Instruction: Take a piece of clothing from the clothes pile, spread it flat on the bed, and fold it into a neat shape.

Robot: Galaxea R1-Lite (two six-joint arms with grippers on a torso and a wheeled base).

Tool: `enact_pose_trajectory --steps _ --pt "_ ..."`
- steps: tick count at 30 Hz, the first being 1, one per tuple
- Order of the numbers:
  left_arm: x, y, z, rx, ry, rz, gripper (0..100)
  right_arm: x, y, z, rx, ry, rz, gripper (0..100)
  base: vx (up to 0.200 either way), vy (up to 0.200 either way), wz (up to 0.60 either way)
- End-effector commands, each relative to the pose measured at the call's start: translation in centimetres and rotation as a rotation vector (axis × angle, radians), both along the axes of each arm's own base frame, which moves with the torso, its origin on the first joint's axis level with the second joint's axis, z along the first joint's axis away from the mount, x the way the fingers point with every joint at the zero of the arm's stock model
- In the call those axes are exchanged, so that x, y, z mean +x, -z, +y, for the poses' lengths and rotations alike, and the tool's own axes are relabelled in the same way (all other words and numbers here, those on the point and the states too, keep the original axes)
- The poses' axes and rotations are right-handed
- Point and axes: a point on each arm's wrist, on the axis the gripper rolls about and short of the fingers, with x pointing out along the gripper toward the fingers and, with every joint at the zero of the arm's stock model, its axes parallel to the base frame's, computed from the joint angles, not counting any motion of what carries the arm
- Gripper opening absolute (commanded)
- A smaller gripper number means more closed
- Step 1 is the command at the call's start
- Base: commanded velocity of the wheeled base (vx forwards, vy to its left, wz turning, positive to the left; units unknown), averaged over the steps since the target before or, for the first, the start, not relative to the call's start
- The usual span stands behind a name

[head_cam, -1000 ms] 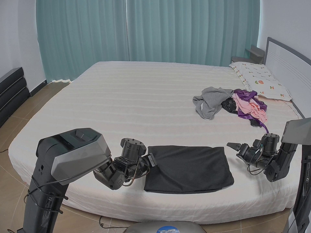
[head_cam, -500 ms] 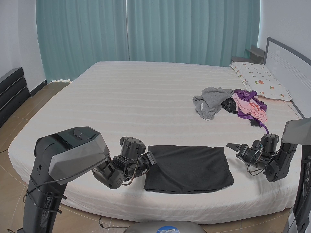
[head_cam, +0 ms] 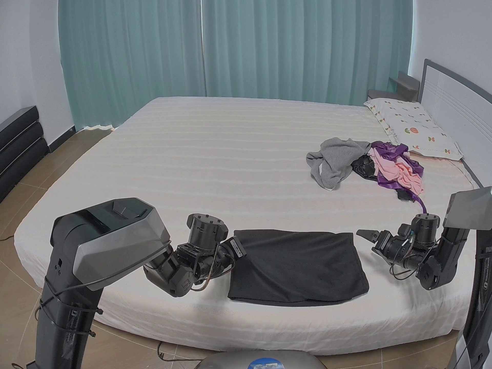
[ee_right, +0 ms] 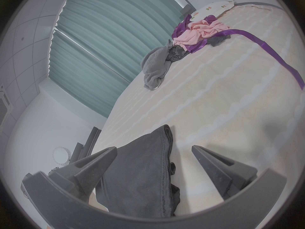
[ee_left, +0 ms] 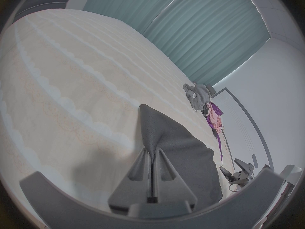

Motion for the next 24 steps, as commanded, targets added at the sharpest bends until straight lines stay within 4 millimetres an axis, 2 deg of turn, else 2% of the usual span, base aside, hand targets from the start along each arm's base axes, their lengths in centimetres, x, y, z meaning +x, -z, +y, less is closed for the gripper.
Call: enact_pose_trajectory --steps 1,24 --pt "0.2 -0.3 0.4 -0.004 -0.010 -0.005 0 -0.1 0.1 0.0 0.000 -0.001 0.005 100 0.000 0.200 0.00" --pt "0.8 -0.4 1.5 -0.006 -0.038 -0.002 0 -0.2 0.2 0.0 0.000 -0.001 0.010 100 0.000 0.200 0.00"
